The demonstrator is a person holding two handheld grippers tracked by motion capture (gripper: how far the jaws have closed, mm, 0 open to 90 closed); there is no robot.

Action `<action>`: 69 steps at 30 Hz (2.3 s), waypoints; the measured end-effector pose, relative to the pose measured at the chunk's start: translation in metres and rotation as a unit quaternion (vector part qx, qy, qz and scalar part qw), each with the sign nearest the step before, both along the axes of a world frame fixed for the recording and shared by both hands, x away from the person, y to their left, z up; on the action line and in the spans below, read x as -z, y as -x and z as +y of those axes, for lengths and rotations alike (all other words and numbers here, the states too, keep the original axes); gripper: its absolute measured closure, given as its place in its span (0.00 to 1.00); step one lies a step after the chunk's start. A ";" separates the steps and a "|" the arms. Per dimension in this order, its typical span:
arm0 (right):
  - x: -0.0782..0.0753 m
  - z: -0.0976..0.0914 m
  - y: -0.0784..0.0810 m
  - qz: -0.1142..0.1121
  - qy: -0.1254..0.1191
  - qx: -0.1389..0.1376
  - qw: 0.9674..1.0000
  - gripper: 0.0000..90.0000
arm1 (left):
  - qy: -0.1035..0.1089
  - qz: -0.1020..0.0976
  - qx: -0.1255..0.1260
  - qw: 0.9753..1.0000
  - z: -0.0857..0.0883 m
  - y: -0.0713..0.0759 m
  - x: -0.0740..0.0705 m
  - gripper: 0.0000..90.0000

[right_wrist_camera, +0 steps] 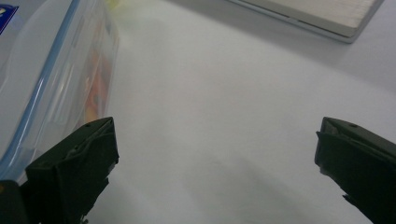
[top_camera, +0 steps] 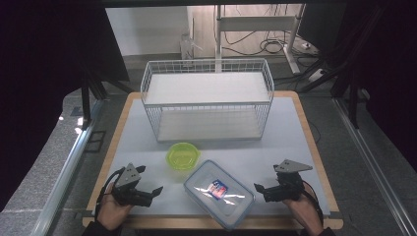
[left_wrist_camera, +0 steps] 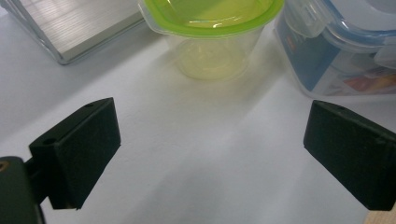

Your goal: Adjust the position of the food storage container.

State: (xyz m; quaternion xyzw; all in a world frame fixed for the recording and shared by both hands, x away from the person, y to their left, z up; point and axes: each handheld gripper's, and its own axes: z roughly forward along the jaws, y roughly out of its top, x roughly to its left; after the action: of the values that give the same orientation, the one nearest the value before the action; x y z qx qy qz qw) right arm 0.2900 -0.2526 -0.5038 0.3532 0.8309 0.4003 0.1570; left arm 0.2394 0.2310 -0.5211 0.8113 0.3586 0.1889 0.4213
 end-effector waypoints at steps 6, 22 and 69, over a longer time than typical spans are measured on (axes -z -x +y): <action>0.000 -0.005 -0.003 -0.008 -0.003 0.017 1.000 0.00 | 0.002 0.004 0.008 1.000 -0.003 0.000 0.000 0.04; 0.003 -0.004 -0.005 -0.002 0.008 0.029 1.000 0.00 | 0.018 0.024 0.006 1.000 -0.006 -0.004 -0.008 0.08; 0.005 -0.002 -0.005 0.019 0.030 0.033 0.999 0.00 | -0.017 0.049 0.093 0.994 -0.121 -0.094 -0.035 1.00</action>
State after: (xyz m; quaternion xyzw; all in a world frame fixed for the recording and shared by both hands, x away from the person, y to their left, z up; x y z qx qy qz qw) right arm 0.2952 -0.2544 -0.5091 0.3827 0.8335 0.3629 0.1648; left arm 0.3331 0.1098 -0.4864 0.8564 0.2991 0.1148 0.4048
